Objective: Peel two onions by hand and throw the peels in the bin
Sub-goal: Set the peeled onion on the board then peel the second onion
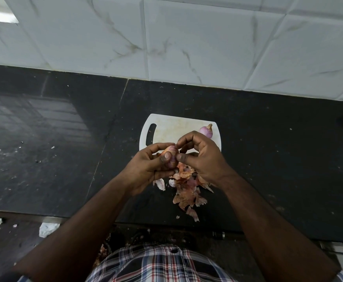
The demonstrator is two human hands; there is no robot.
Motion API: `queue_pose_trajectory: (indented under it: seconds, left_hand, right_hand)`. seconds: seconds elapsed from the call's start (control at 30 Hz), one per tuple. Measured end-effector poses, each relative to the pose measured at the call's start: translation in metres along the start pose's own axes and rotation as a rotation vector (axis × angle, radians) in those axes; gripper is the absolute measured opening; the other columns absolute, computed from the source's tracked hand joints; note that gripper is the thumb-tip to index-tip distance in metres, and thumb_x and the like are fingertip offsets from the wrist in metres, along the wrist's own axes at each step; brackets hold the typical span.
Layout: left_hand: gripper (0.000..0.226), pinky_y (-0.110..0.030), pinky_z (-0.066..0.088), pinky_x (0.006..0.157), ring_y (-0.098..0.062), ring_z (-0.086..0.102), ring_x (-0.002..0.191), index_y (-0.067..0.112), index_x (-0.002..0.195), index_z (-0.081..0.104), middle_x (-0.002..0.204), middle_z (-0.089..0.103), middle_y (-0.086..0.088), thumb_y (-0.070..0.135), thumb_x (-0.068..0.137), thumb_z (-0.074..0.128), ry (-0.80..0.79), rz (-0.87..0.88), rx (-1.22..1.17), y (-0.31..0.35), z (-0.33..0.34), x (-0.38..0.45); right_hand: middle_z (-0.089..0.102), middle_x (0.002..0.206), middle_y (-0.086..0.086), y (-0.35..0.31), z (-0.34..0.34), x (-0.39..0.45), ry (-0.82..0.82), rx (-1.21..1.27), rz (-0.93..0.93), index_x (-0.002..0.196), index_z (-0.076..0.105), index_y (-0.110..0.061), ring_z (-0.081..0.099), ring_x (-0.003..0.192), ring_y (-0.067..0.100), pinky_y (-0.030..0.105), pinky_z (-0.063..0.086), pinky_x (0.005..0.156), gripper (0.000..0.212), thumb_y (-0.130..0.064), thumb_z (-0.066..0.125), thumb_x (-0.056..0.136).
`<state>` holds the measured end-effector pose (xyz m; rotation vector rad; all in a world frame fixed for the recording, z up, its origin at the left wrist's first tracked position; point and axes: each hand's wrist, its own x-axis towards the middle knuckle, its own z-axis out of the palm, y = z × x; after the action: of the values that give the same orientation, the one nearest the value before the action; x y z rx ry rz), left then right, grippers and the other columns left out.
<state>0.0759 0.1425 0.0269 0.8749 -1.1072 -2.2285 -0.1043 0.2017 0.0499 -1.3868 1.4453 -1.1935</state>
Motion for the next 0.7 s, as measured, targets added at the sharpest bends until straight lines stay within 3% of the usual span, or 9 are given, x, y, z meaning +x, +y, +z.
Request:
queue_pose_trajectory:
  seconds: [0.17,0.3,0.6,0.7]
  left_hand:
    - [0.043,-0.037,0.062,0.079,-0.027,0.072,0.088,0.012,0.126,0.063,0.099,0.071,-0.014,0.019,0.084,0.067,0.000,-0.009,0.003,0.0002,-0.0004,-0.0005]
    - [0.044,-0.034,0.062,0.077,-0.029,0.072,0.089,0.012,0.128,0.063,0.104,0.070,-0.018,0.022,0.086,0.067,0.008,-0.020,0.005,0.0008,-0.0013,-0.0007]
    - [0.038,-0.027,0.062,0.067,-0.023,0.072,0.075,0.010,0.119,0.067,0.099,0.074,-0.018,0.031,0.089,0.059,0.022,-0.068,-0.038,0.0012,0.0011,-0.0032]
    - [0.037,-0.026,0.060,0.062,-0.022,0.071,0.072,0.009,0.116,0.069,0.096,0.074,-0.018,0.035,0.090,0.058,0.041,-0.100,-0.077,-0.0005,0.0031,-0.0020]
  right_hand:
    - [0.064,0.091,-0.002,-0.0005,0.0000,0.0003,-0.019,-0.017,-0.003,0.096,0.063,-0.015,0.062,0.093,0.022,0.025,0.055,0.073,0.022,0.000,0.073,0.083]
    - [0.063,0.086,-0.010,-0.0012,-0.0022,0.0006,-0.046,-0.041,-0.011,0.092,0.063,-0.021,0.062,0.089,0.012,0.025,0.054,0.075,0.025,0.002,0.070,0.085]
    - [0.063,0.082,-0.010,0.0024,-0.0097,-0.0036,-0.073,-0.120,0.015,0.091,0.065,-0.017,0.061,0.081,0.003,0.018,0.049,0.075,0.023,0.006,0.065,0.087]
    - [0.065,0.085,-0.012,0.0061,-0.0081,-0.0043,-0.076,-0.157,0.025,0.091,0.066,-0.023,0.062,0.082,0.003,0.017,0.048,0.075,0.028,0.005,0.064,0.089]
